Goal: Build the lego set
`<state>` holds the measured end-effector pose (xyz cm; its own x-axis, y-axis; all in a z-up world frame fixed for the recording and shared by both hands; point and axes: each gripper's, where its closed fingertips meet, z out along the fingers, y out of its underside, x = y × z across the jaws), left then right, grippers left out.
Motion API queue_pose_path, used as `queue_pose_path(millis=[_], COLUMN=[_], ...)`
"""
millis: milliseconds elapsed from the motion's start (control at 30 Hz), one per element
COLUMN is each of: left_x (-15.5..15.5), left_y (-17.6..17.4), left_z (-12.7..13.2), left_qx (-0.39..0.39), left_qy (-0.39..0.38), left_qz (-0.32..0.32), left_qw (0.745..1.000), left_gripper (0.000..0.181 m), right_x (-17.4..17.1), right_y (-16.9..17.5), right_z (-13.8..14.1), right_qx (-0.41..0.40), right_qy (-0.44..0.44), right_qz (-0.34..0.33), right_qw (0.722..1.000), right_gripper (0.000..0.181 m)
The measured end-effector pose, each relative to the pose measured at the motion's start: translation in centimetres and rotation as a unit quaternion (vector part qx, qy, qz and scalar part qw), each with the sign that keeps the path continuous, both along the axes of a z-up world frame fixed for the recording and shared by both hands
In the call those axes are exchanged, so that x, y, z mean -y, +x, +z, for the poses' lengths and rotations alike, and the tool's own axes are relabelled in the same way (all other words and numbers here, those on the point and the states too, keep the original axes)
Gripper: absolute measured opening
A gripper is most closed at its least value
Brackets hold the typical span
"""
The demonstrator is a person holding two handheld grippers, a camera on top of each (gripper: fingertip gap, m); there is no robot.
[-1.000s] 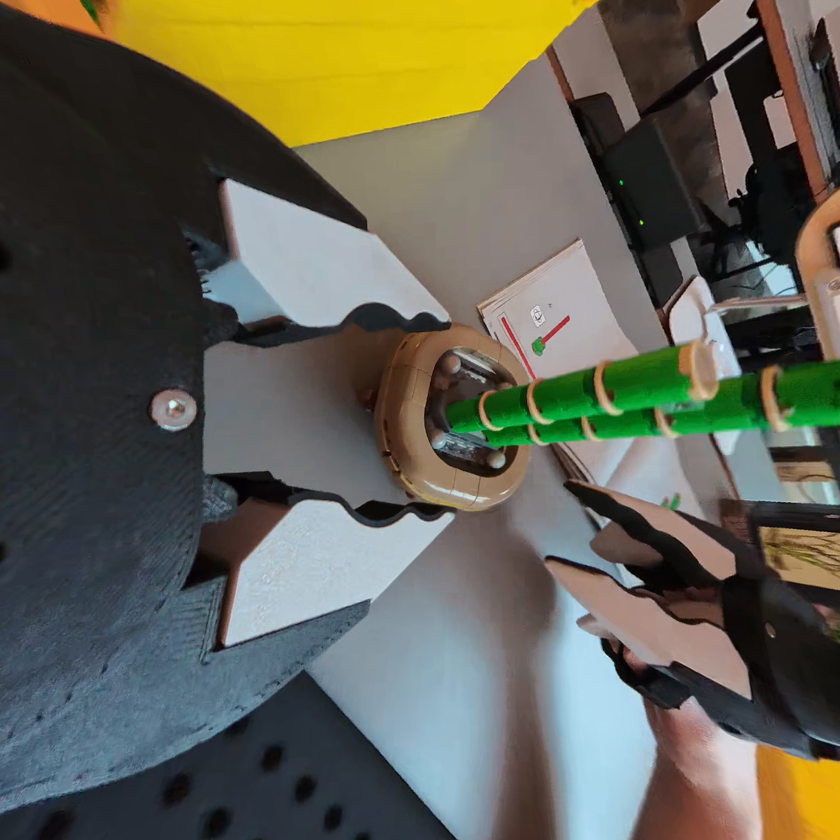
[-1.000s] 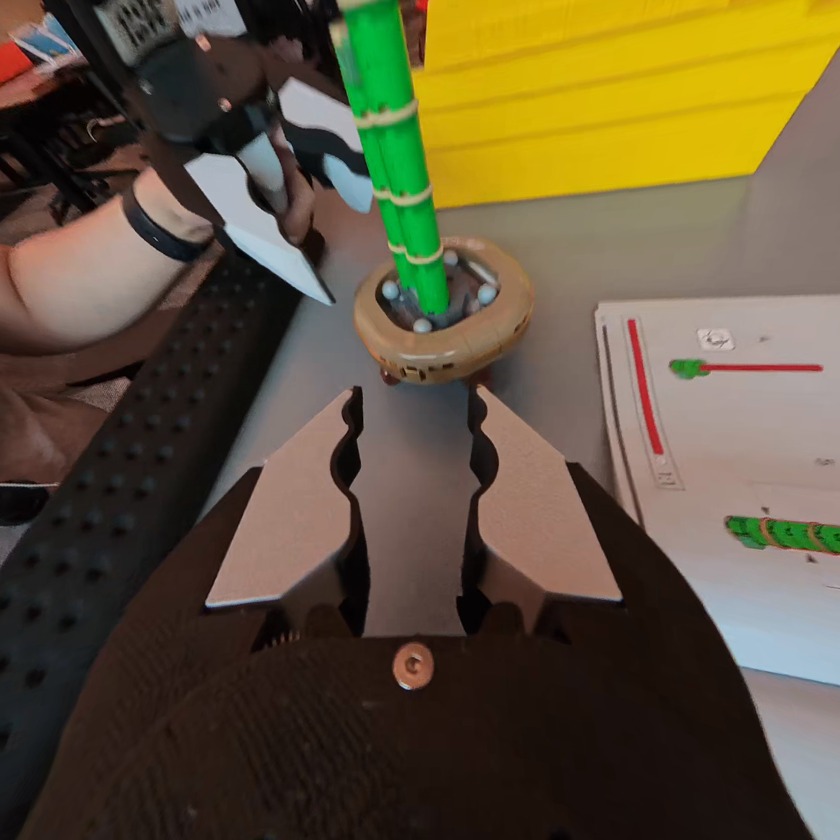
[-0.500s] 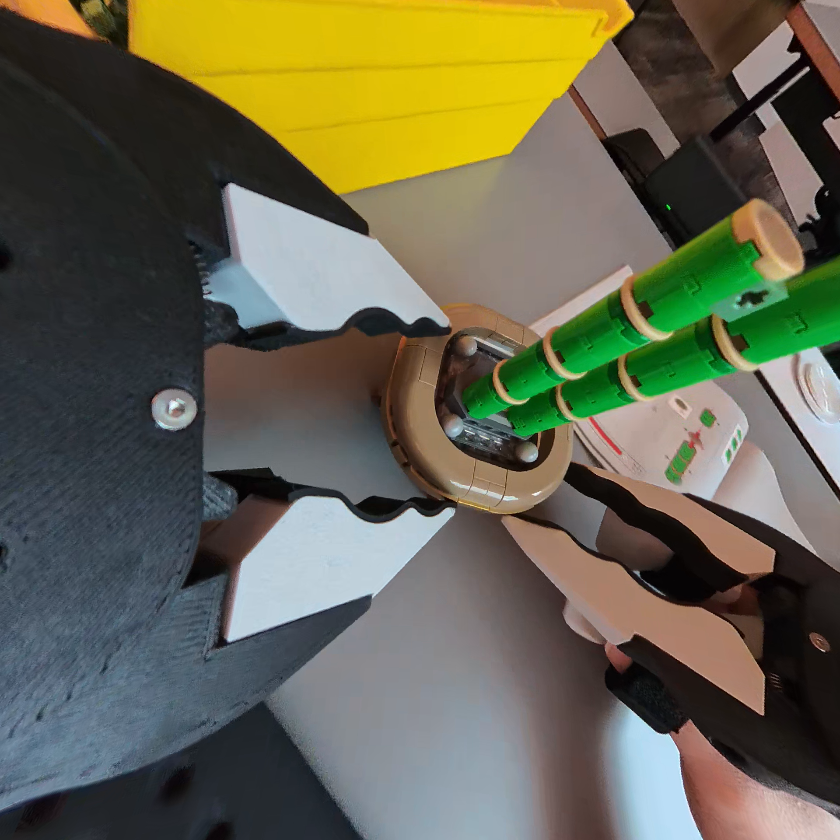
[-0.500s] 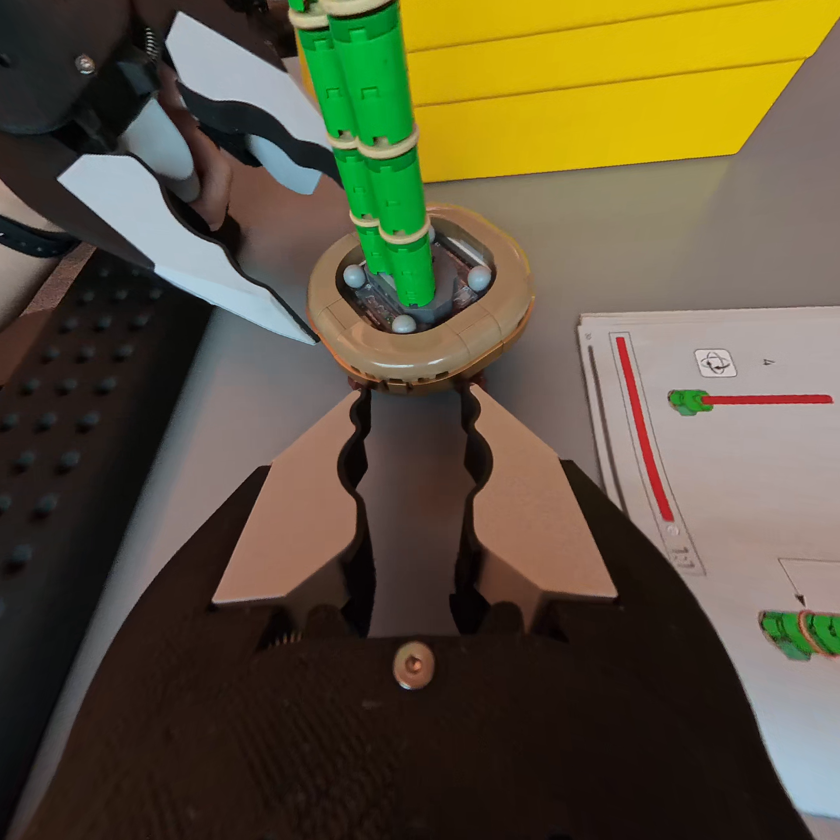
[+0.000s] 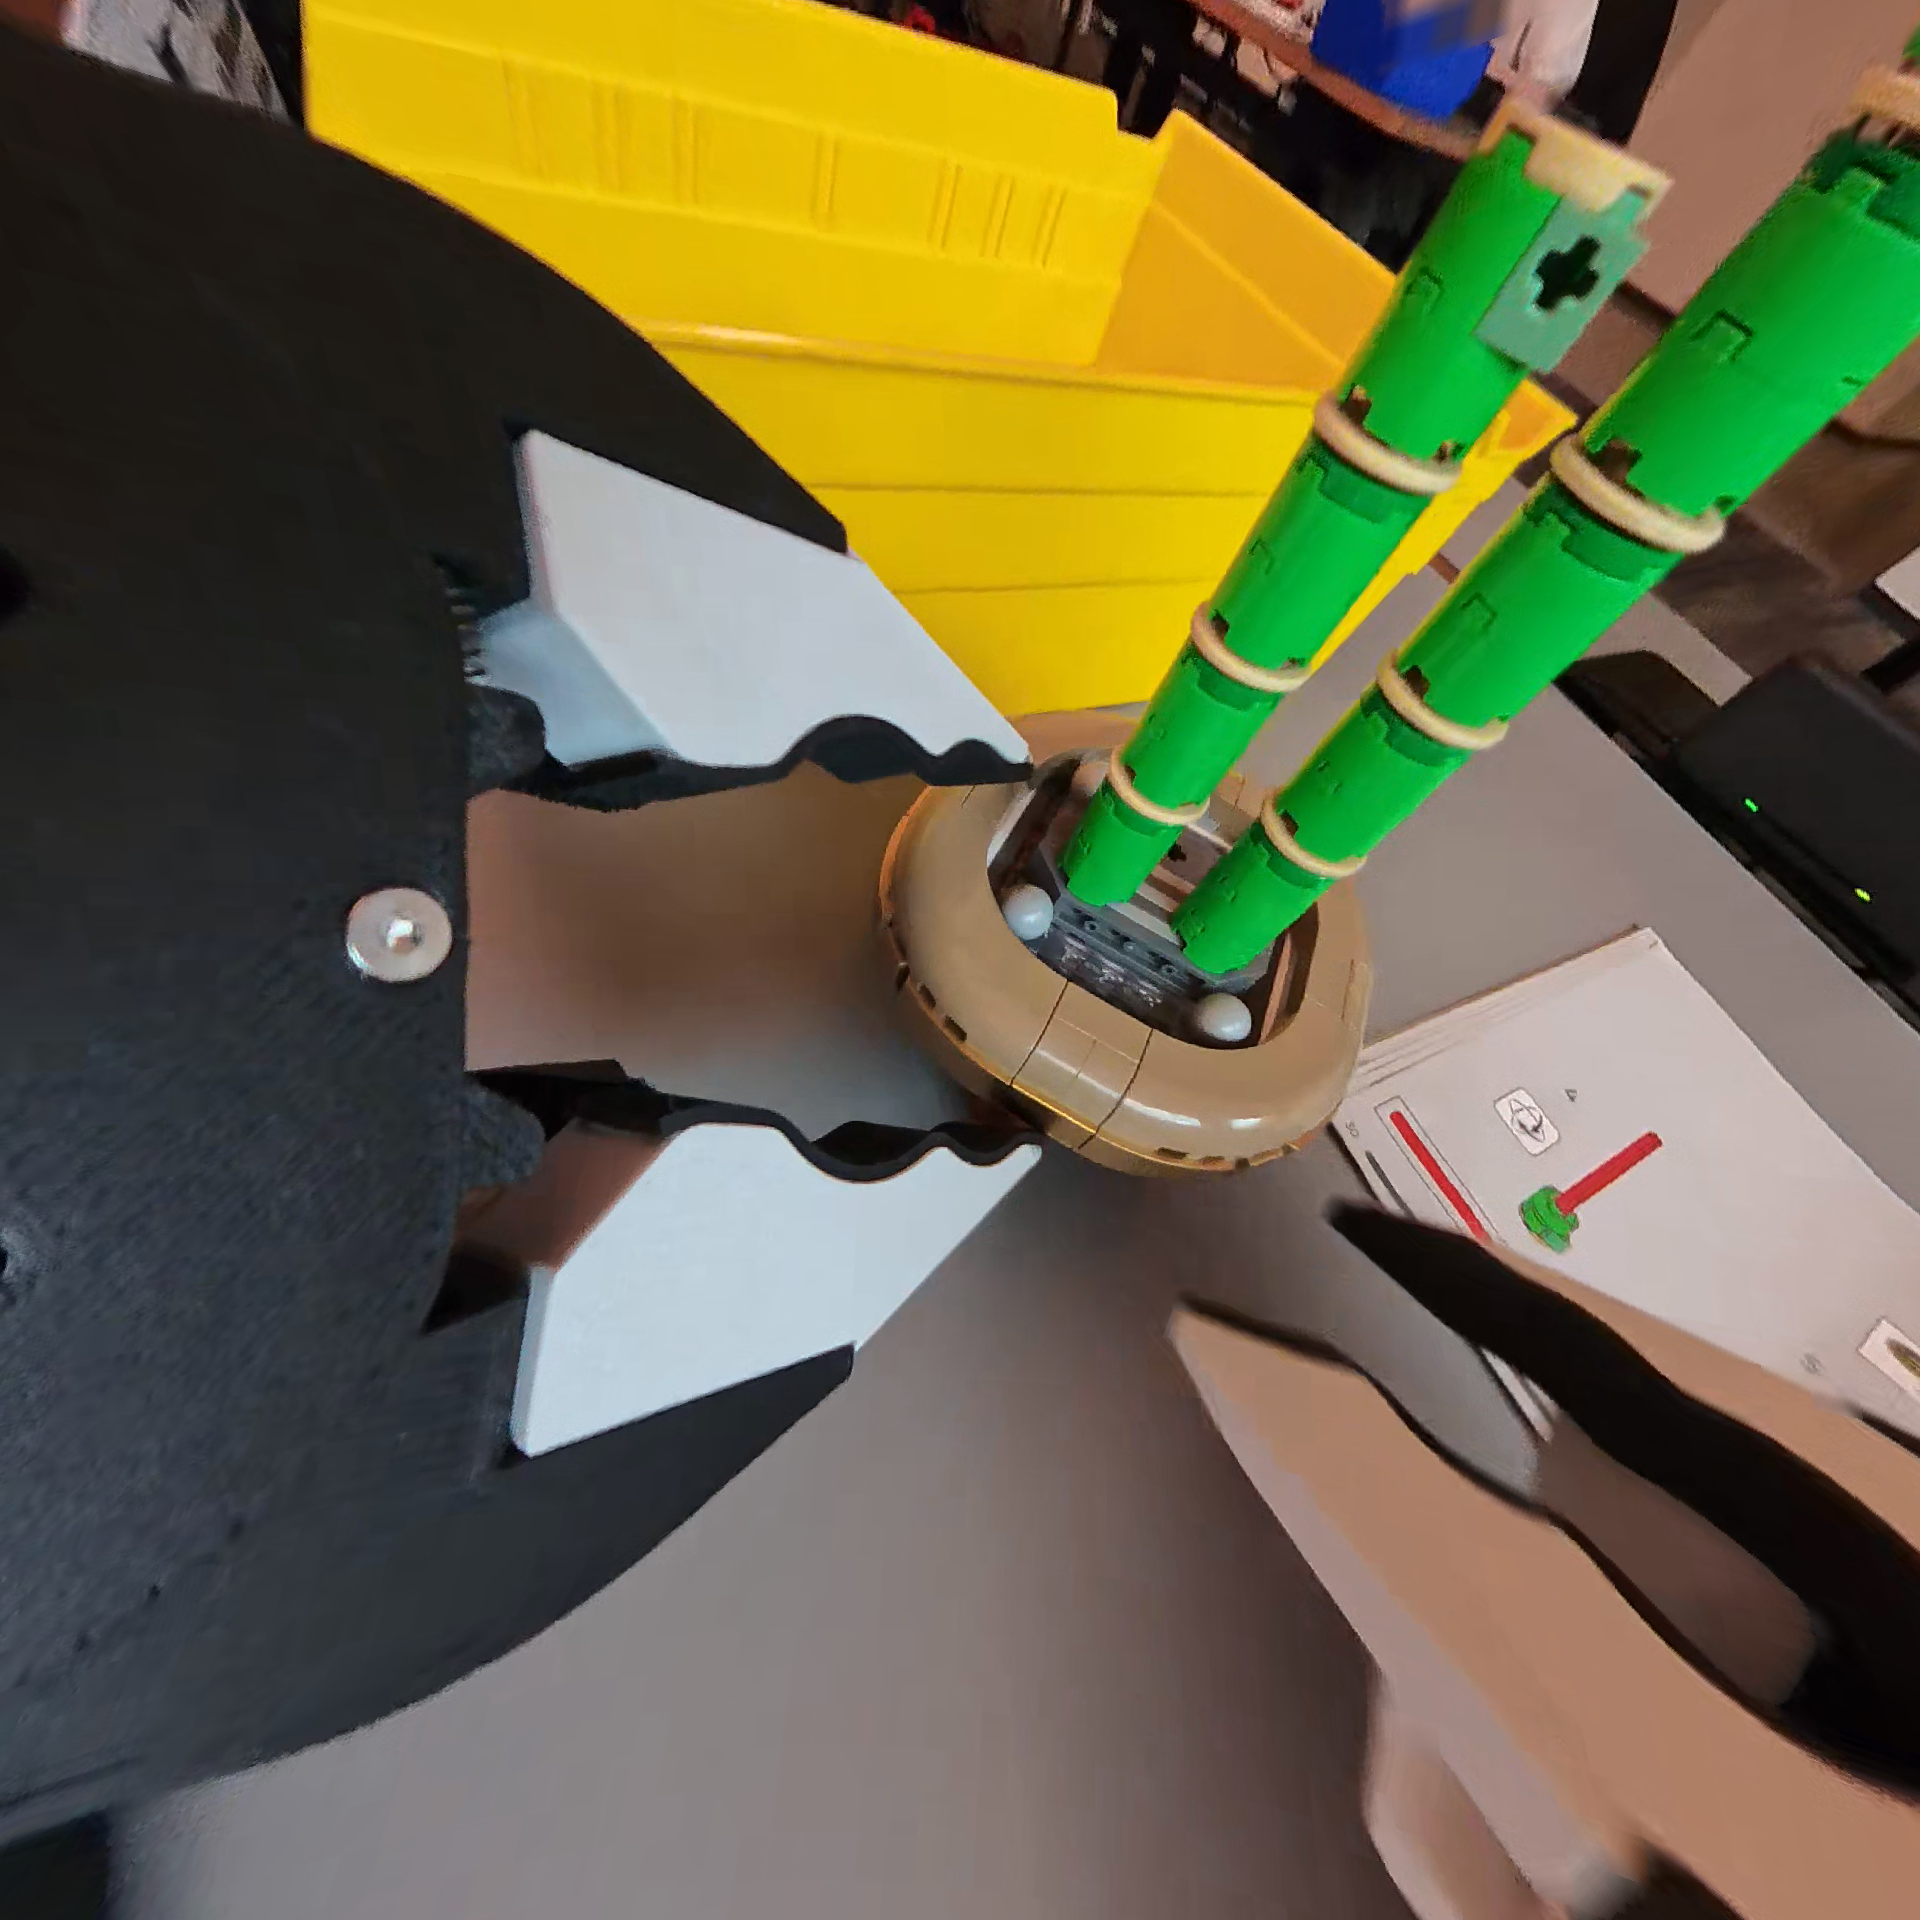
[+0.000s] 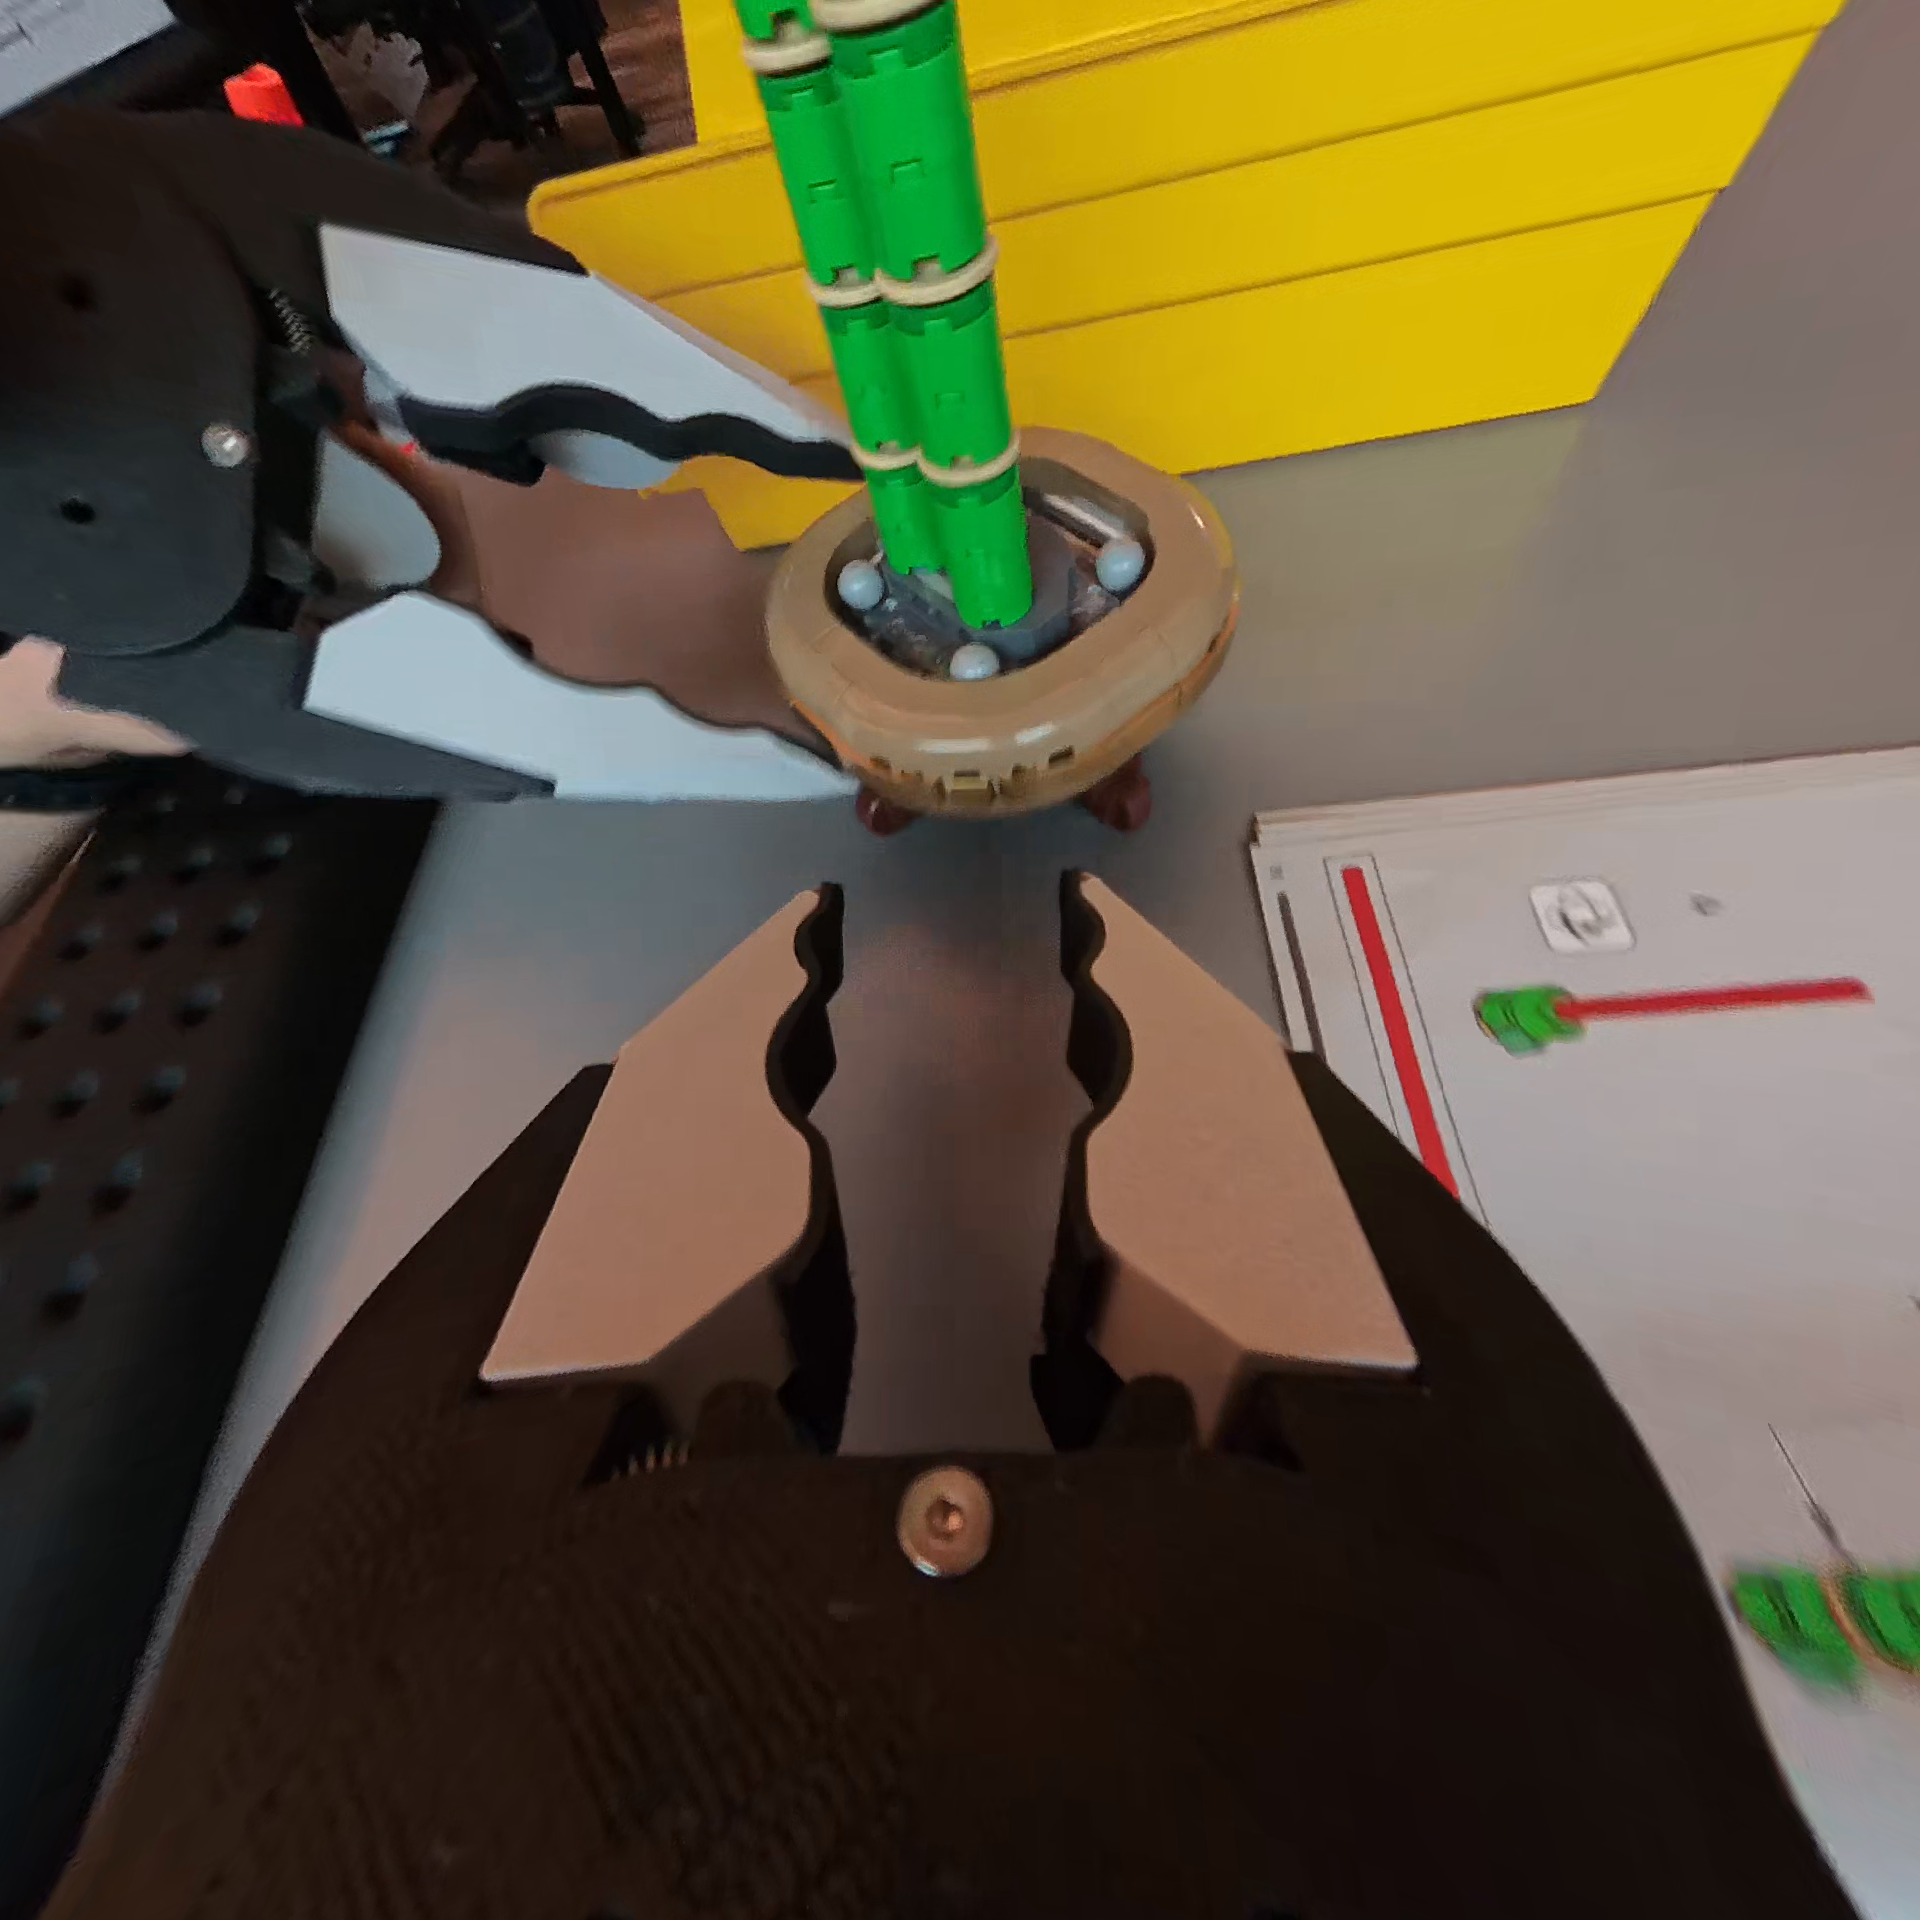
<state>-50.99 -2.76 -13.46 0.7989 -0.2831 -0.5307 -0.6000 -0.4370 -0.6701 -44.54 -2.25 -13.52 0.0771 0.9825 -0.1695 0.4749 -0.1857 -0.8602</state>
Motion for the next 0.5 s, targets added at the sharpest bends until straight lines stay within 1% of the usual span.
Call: queue_pose_path(millis=[67,133,167,200,267,333,400,433,500], left_x=[0.7,1.9,2.6,3.2,4.1,4.4,3.8,3.2,1.3], left_y=[-0.3,0.5,1.8,3.7,8.9,14.8,20.5,23.2,27.7], left_z=[0.7,2.3,3.0,3.8,5.0,5.1,4.8,4.5,3.5], left_qx=[-0.022,-0.026,-0.012,0.012,0.073,0.127,0.163,0.172,0.172], left_qy=[0.023,0.062,0.076,0.085,0.085,0.041,-0.004,-0.023,-0.046], left_qz=[0.012,0.004,-0.015,-0.048,-0.135,-0.218,-0.275,-0.300,-0.324], left_qw=[0.999,0.998,0.997,0.995,0.985,0.967,0.947,0.938,0.929], left_gripper=[0.065,0.062,0.061,0.058,0.053,0.054,0.058,0.058,0.059], right_x=[0.3,-0.7,-1.3,-2.0,-4.1,-5.8,-6.8,-7.3,-8.1], right_y=[3.8,9.7,13.1,16.6,23.6,29.2,32.7,34.2,36.3], right_z=[0.7,0.9,0.9,0.7,0.3,0.4,1.0,1.5,3.3], right_qx=[0.016,0.044,0.053,0.059,0.075,0.071,0.039,0.030,0.032], right_qy=[0.032,0.081,0.100,0.117,0.138,0.134,0.143,0.173,0.262], right_qz=[0.000,-0.031,-0.046,-0.064,-0.121,-0.184,-0.231,-0.251,-0.288], right_qw=[0.999,0.995,0.993,0.989,0.980,0.971,0.962,0.952,0.921], right_gripper=[0.043,0.044,0.044,0.044,0.045,0.046,0.045,0.042,0.040])
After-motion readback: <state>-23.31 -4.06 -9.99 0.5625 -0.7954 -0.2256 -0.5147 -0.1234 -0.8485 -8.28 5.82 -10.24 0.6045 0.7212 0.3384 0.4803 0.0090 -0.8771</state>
